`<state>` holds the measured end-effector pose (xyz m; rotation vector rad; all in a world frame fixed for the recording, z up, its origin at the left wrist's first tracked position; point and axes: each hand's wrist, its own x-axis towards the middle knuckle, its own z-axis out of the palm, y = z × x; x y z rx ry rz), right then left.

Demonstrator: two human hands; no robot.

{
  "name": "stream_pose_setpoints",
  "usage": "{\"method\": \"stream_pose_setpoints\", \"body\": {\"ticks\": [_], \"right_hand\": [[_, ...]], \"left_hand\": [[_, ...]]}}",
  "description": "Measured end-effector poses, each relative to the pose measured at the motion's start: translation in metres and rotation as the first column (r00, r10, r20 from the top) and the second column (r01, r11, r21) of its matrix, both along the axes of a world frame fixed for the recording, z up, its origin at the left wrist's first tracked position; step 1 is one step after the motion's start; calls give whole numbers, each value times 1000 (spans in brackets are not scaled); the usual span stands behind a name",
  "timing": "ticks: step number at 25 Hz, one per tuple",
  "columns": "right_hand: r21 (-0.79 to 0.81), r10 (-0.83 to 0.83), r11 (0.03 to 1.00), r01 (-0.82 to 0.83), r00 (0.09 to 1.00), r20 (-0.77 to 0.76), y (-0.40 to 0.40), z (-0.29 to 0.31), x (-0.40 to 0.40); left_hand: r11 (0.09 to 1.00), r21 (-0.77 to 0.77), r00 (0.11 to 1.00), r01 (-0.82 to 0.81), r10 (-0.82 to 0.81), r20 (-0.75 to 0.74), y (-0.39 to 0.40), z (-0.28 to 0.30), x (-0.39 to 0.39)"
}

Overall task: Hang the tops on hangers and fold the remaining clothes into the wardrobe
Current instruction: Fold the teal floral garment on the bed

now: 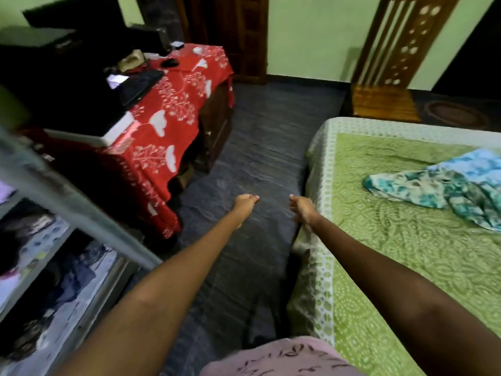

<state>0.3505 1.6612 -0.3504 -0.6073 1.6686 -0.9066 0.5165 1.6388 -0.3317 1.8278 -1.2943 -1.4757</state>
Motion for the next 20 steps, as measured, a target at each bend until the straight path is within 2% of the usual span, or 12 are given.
{"method": "stream_pose_setpoints", "body": {"ticks": [5, 11, 14, 20], "right_hand": [[19, -160, 987, 160, 987, 12, -48, 6, -84], [69, -364, 930, 360, 930, 48, -115, -12, -159], [95, -537, 842, 531, 841, 61, -147, -15, -197], [123, -742, 670, 732, 660, 118, -185, -27, -264]], "left_hand": [[978, 21, 975, 205, -206, 85, -73, 4, -89], [905, 22, 892, 424, -422, 163, -185, -8, -168], [848, 17, 837, 530, -526, 150, -245, -9, -218], [656, 54, 647, 753, -753, 120, -323, -9, -330]]}}
